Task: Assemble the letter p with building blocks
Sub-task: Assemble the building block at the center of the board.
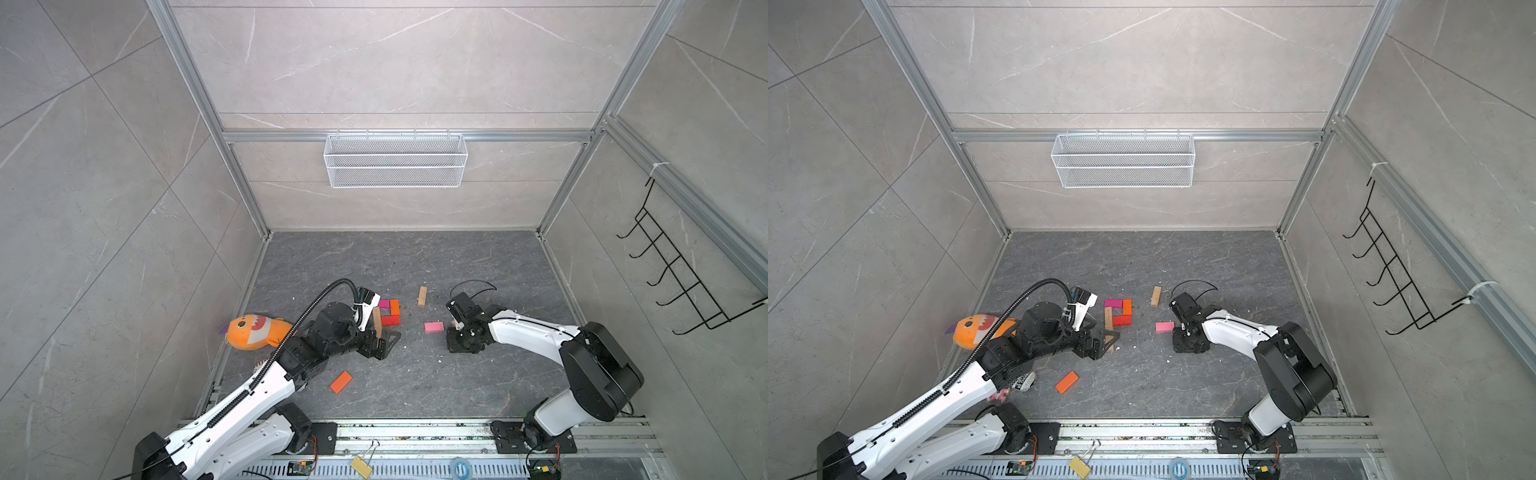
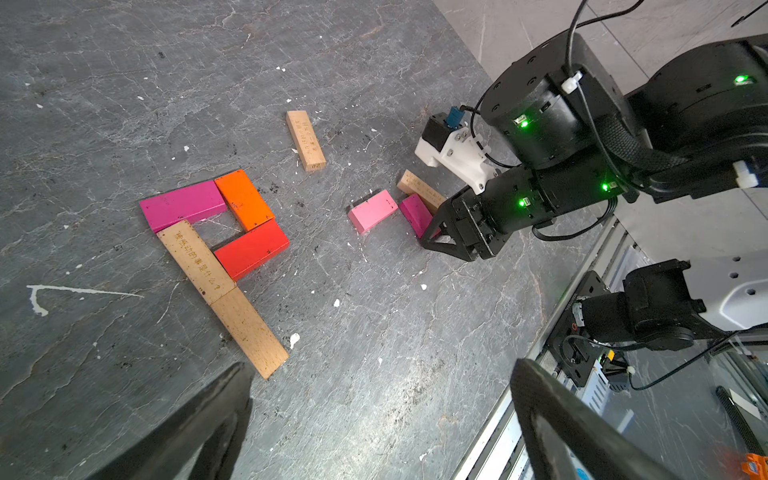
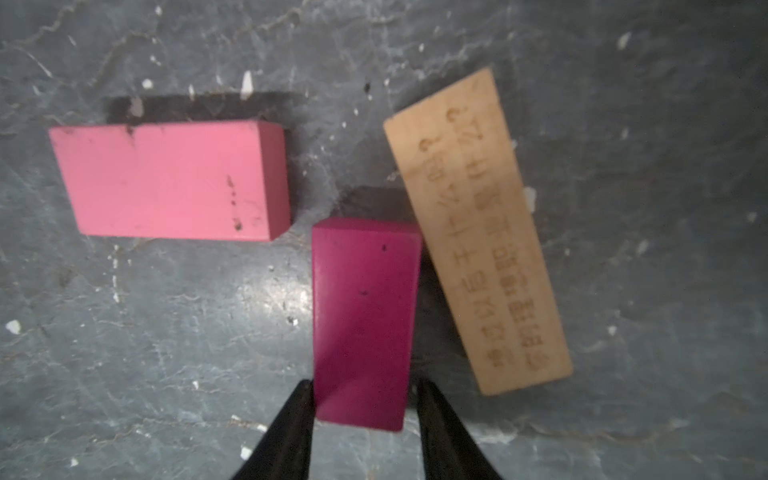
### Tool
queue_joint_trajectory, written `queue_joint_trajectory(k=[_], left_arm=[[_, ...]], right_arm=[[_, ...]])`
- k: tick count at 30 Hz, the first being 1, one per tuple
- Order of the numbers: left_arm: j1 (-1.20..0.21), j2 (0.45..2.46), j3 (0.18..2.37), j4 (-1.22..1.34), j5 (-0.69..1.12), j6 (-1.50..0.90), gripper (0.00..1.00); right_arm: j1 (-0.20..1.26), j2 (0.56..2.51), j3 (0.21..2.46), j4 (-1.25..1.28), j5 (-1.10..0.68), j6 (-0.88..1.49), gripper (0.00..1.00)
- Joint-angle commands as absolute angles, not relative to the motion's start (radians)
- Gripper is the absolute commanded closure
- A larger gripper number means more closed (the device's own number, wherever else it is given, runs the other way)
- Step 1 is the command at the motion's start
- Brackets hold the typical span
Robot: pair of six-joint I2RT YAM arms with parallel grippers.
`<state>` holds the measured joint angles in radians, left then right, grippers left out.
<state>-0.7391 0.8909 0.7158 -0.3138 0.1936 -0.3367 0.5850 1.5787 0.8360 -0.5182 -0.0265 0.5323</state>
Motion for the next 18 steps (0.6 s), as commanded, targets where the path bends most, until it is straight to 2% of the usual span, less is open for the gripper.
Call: queue_joint_trajectory(k=[1,18], left_arm=[[-0.736,0.896,0.758,-0.295,0.211,-0.333,0.00],[-0.736,0.901,0.765,-0.305,0.219,-0.341,0.00]], right_arm=[[0.594,1.601,0.853,-0.512,-0.021,0.553,0.57],[0.597,1.631,0.878,-0.526,-0.001,0.525,0.63]])
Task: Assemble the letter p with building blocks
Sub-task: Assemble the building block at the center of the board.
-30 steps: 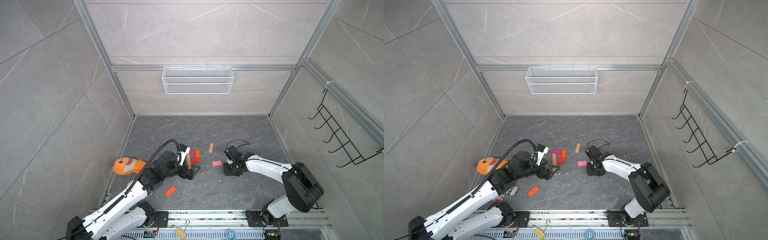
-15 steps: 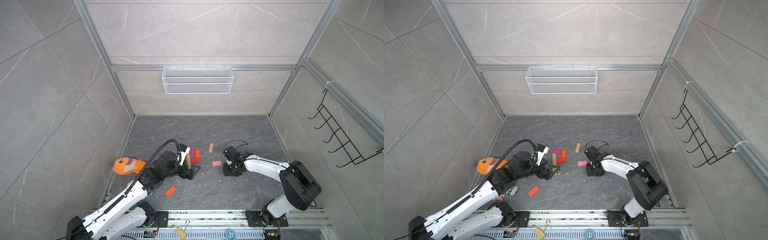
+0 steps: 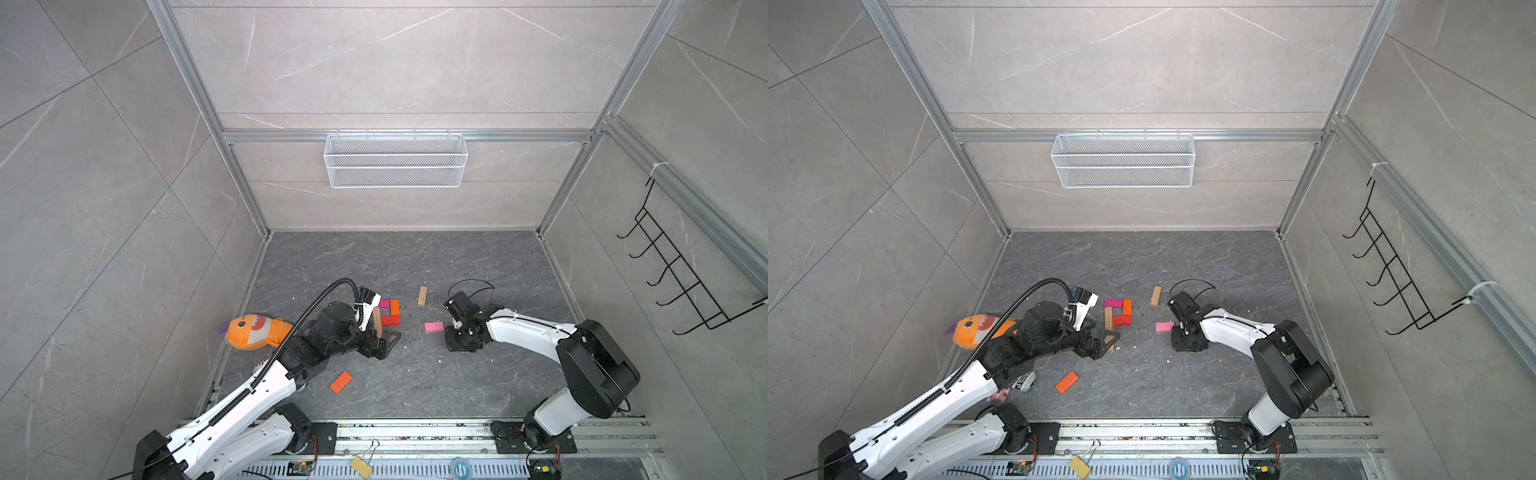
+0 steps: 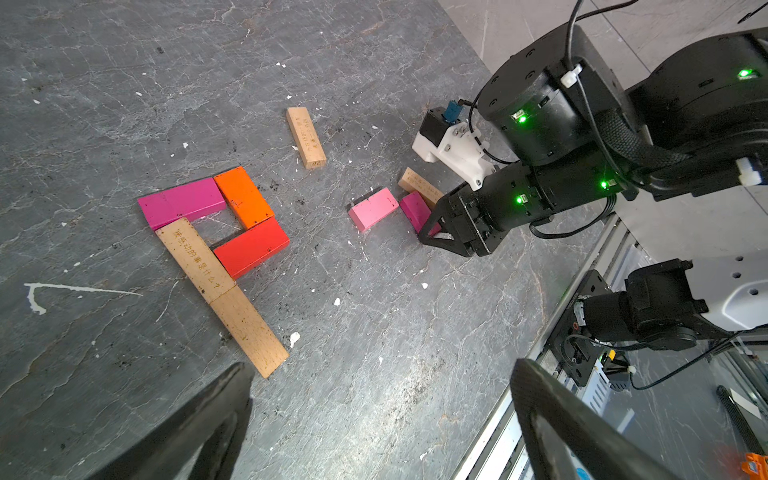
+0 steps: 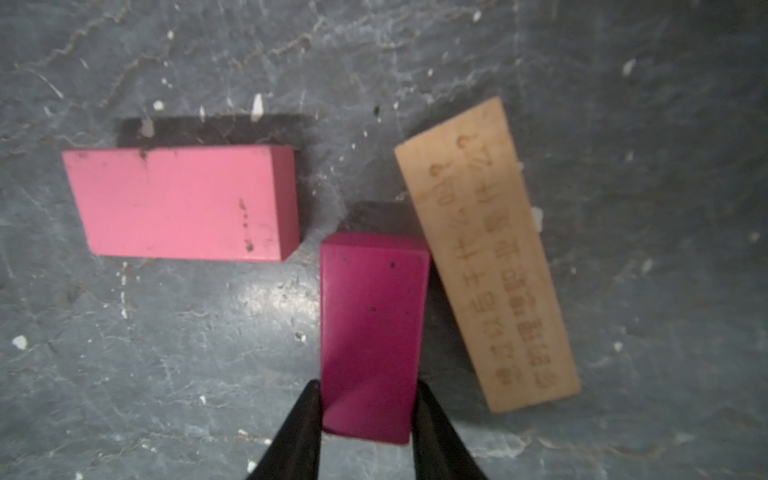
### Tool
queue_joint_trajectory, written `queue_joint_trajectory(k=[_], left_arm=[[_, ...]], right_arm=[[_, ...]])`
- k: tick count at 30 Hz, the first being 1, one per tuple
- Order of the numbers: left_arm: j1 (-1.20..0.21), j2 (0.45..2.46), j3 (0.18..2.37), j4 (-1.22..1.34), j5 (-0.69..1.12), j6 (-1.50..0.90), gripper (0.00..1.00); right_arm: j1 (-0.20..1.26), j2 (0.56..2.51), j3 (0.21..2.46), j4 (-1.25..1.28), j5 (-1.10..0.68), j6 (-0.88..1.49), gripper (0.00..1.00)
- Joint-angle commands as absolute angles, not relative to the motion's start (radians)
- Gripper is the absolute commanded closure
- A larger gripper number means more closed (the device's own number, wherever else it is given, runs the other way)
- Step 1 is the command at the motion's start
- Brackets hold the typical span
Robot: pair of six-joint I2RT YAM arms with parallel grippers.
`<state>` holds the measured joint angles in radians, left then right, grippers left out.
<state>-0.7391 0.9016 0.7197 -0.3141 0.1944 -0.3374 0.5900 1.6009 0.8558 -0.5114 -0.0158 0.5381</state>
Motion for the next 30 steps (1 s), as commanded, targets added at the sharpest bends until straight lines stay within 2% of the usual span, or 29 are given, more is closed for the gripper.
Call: queue_joint_trajectory(k=[1,30], left_arm=[[-0.736,0.901,0.765,-0.305,0.220,-0.342,0.00],[-0.736,0.906,0.771,-0.319,0.226,-0.351,0.00]], right_arm=[[0.597,1.635,0.880,-0.527,-0.001,0.521,0.63],[0.595,1.695,0.925,-0.536,0.010,0.465,0.63]])
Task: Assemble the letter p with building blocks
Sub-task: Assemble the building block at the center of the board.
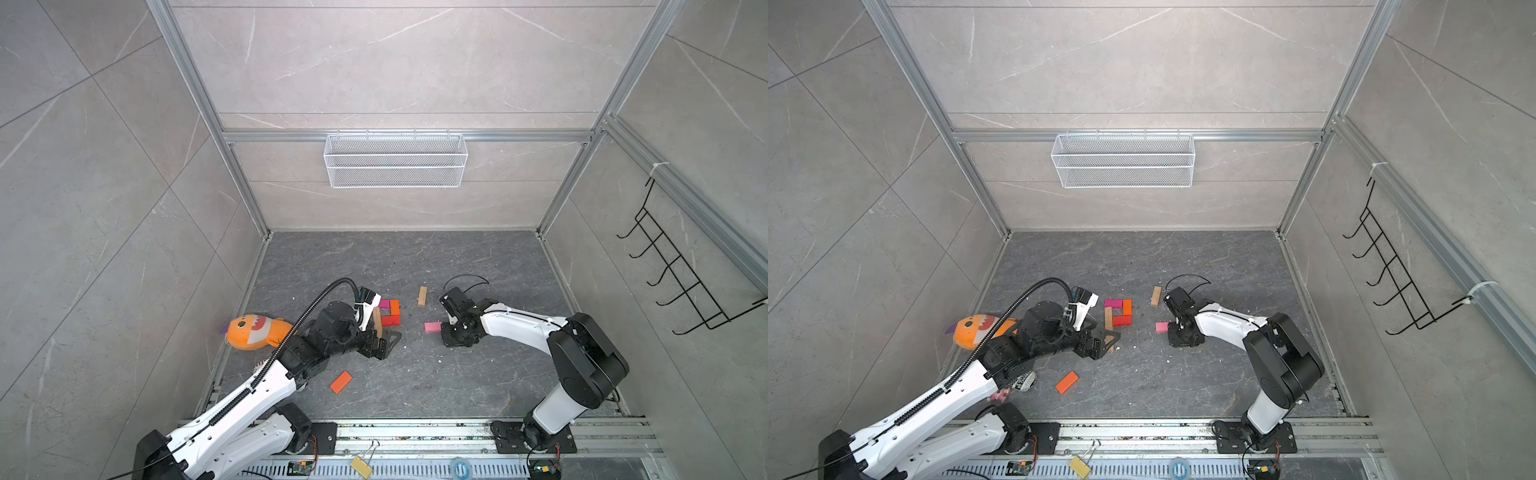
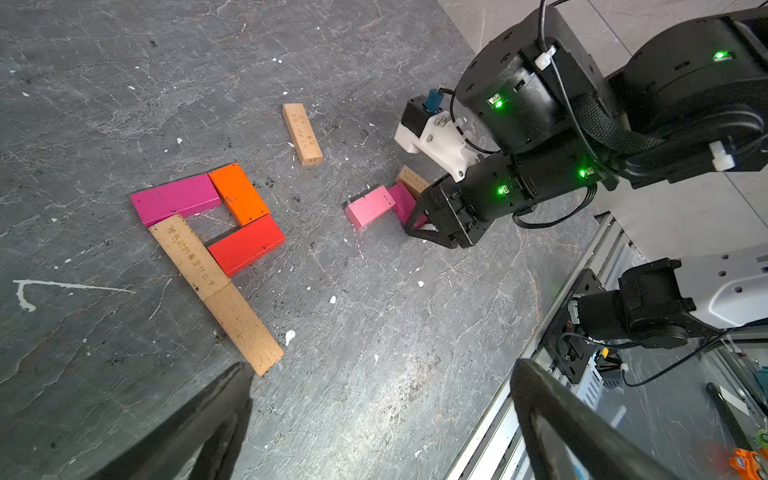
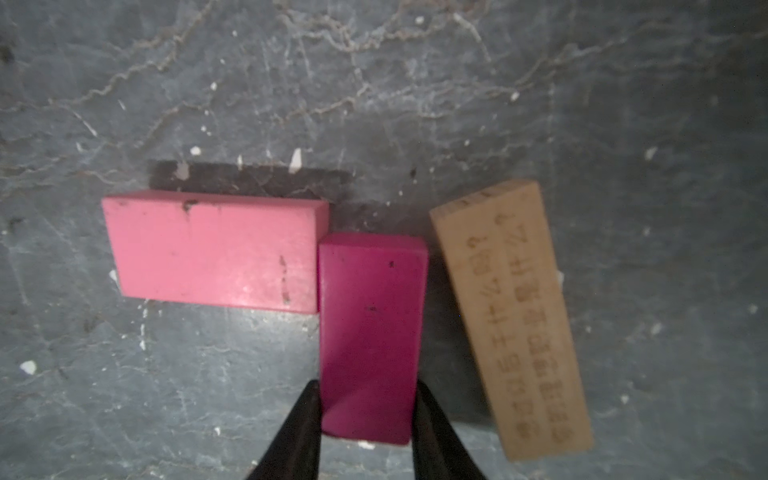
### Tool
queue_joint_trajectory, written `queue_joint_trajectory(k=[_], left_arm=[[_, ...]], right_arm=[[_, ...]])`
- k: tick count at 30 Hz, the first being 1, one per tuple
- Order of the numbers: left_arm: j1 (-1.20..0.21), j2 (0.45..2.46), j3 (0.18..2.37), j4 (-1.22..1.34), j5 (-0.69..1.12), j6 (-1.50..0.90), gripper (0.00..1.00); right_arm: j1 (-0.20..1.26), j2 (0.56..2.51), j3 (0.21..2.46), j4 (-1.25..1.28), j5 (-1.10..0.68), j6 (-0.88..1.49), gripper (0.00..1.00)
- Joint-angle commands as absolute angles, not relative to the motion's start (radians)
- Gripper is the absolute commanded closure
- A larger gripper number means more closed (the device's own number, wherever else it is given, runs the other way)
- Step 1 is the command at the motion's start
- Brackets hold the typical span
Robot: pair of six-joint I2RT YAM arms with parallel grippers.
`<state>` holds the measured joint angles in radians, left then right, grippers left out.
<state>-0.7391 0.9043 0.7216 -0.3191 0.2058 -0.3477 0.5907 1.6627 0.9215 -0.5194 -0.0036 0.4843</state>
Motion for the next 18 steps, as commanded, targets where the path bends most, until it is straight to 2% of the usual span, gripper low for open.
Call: queue_joint_trajectory(k=[1,18], left_arm=[[-0.736,0.907,0.772,-0.321,0.227,-0.353,0.00],[-0.736,0.908,0.774,-0.328,0.224,-0.354,0.00]], right_arm=[[0.595,1.694,0.927,-0.536,0.010,0.465,0.63],[0.594,1.707,0.937,-0.536,0.008,0.456,0.60]])
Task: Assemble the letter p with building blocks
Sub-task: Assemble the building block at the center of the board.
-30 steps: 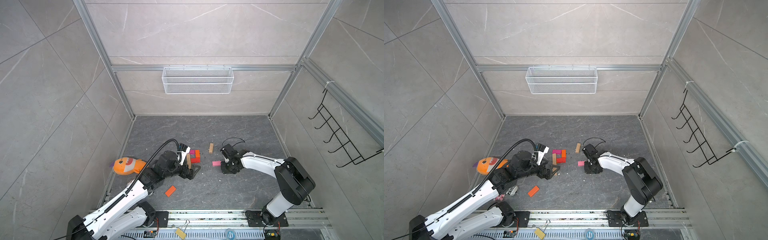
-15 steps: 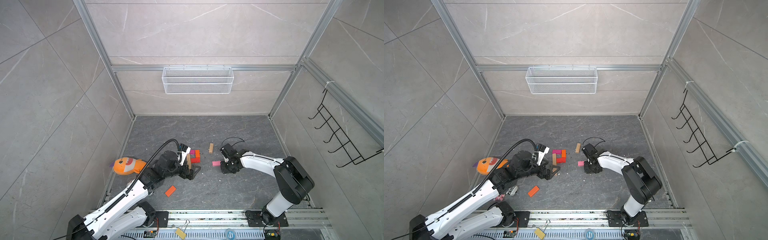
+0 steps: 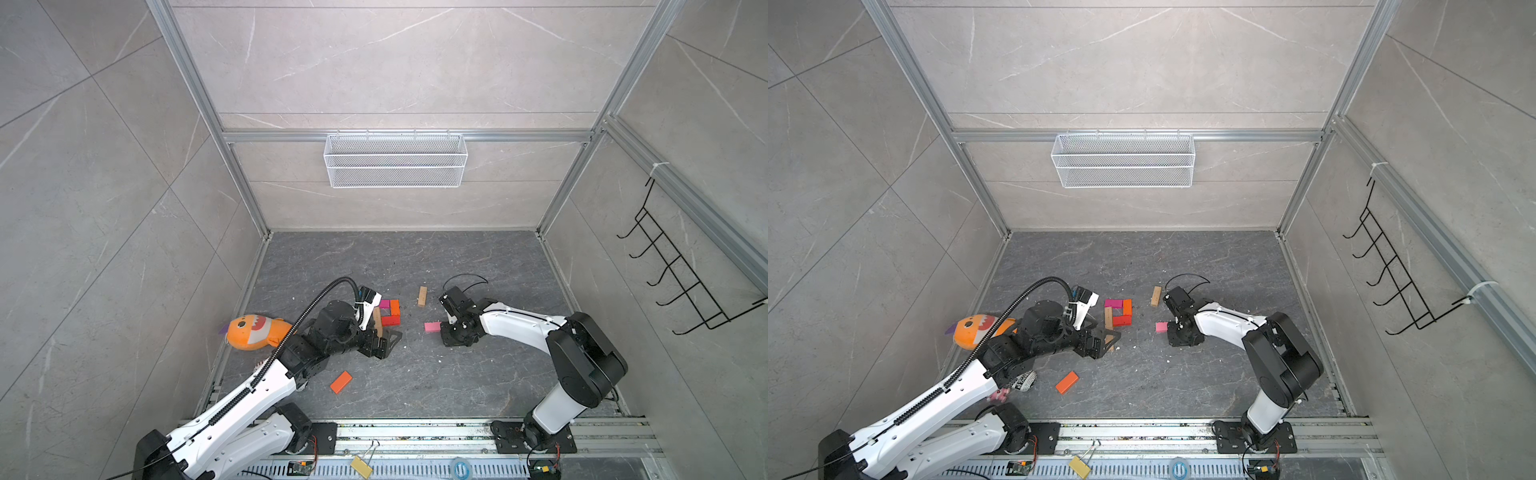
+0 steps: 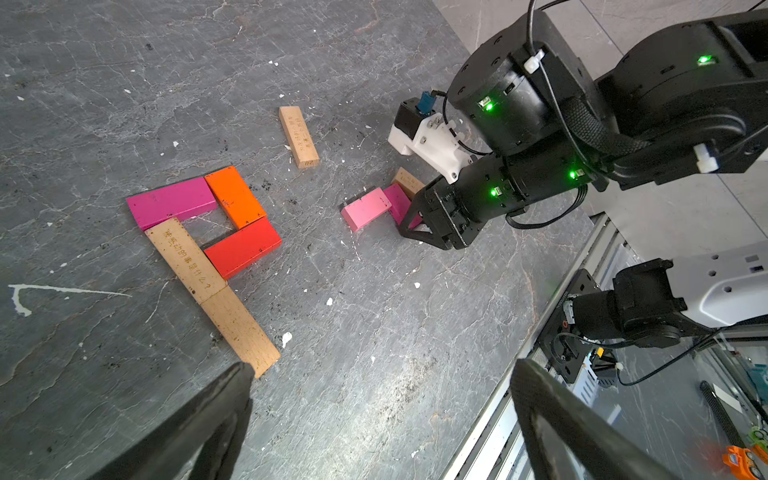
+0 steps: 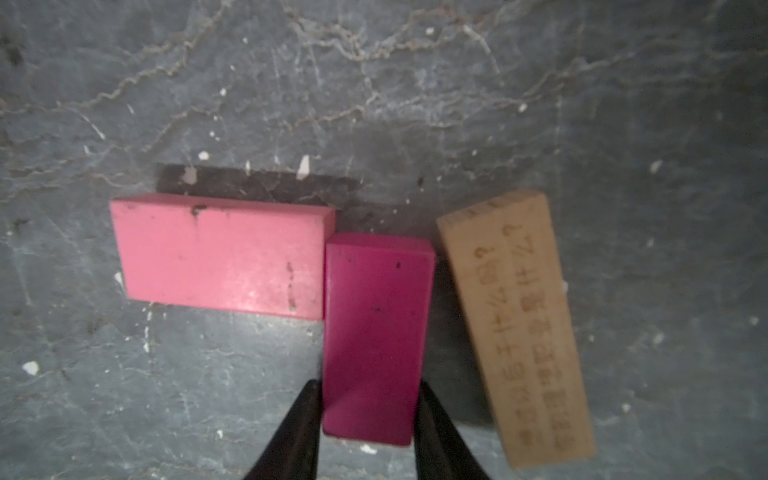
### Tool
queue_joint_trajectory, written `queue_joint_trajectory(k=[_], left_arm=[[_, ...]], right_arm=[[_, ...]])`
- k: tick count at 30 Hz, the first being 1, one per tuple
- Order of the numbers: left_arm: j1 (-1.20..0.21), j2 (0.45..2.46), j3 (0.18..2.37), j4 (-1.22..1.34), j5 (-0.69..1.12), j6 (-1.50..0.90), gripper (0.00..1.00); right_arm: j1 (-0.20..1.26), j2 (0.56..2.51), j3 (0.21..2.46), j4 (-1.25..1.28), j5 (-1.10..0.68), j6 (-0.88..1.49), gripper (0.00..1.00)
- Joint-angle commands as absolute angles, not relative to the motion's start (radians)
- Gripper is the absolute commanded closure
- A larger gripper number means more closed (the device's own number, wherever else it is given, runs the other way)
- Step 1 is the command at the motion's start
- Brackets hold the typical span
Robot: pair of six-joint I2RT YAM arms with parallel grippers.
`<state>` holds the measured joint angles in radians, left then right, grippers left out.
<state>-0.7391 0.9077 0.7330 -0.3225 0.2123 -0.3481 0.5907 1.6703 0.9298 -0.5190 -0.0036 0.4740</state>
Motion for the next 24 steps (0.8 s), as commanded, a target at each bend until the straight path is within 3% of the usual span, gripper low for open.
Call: queue_joint_trajectory(k=[1,24], left_arm=[[-0.736,0.907,0.775,-0.329,0.223,-0.354,0.00],[-0.736,0.906,0.775,-0.333,0.212,-0.353,0.00]], right_arm=[[0.594,1.708,0.938,-0.536,0.008,0.456,0.60],[0.594,1.698,0.931,-0.534,0.003,0.453,0.49]])
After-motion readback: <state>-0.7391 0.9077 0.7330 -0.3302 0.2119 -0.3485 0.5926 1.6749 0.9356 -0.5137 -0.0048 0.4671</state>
